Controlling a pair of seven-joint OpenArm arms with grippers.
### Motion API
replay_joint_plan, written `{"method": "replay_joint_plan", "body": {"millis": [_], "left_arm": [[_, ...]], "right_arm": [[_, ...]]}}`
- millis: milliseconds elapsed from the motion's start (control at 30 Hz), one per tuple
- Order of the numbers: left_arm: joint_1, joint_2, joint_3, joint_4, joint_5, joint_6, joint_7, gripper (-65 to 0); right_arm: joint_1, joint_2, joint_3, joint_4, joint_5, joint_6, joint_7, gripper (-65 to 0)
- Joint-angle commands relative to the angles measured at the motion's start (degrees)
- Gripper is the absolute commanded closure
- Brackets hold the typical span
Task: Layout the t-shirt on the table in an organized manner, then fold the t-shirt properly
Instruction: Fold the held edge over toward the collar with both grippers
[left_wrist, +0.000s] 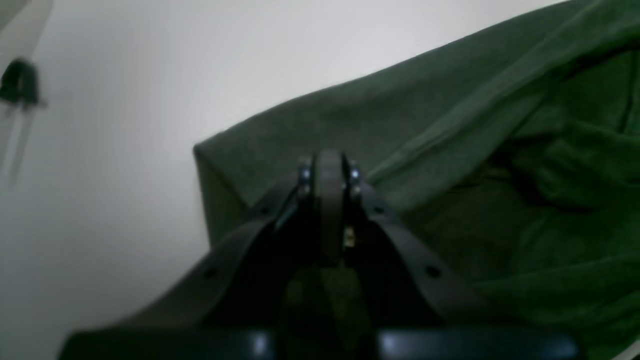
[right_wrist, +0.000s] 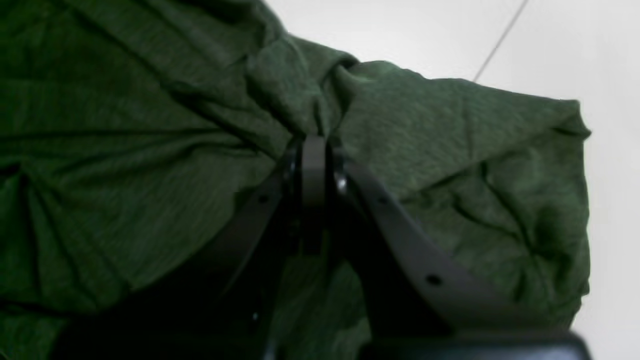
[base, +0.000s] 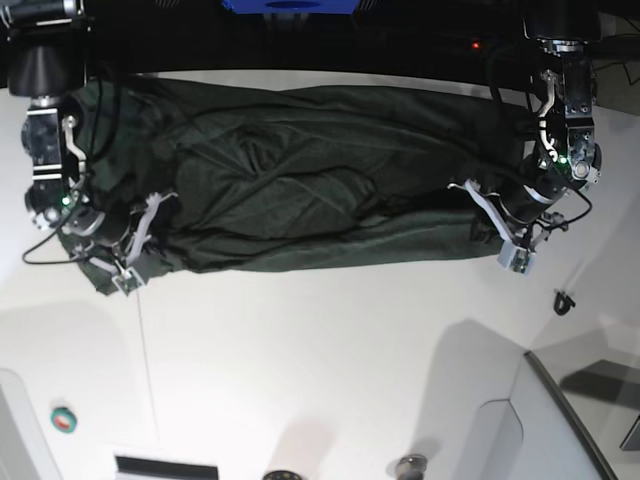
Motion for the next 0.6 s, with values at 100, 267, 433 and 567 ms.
{"method": "replay_joint_plan", "body": {"millis": [100,267,433,567], "left_arm": [[-0.1,-1.0,-4.1,1.2,0.1,-1.7,-1.1,0.0],[1.4,-1.0,-4.1,1.0,0.6,-3.5,-1.1,0.0],[2.2,-0.6,-3.6,1.1,0.2,-3.5,-1.2,0.0],[2.9,-0.6,-3.6,1.8,0.2,-3.5,-1.3,0.0]], "right_arm": [[-1.1,0.5,0.4,3.4,0.6,-0.2,-0.5,-0.2],[-2.8,0.4,1.2,6.9,0.6,-0.2,-2.3,-0.2],[-5.3,0.3,1.2,10.5,0.6,-2.5,-3.8,-0.3],[-8.5,0.3,0.7,14.2,0.6,-6.7,-4.6,-0.2]]}}
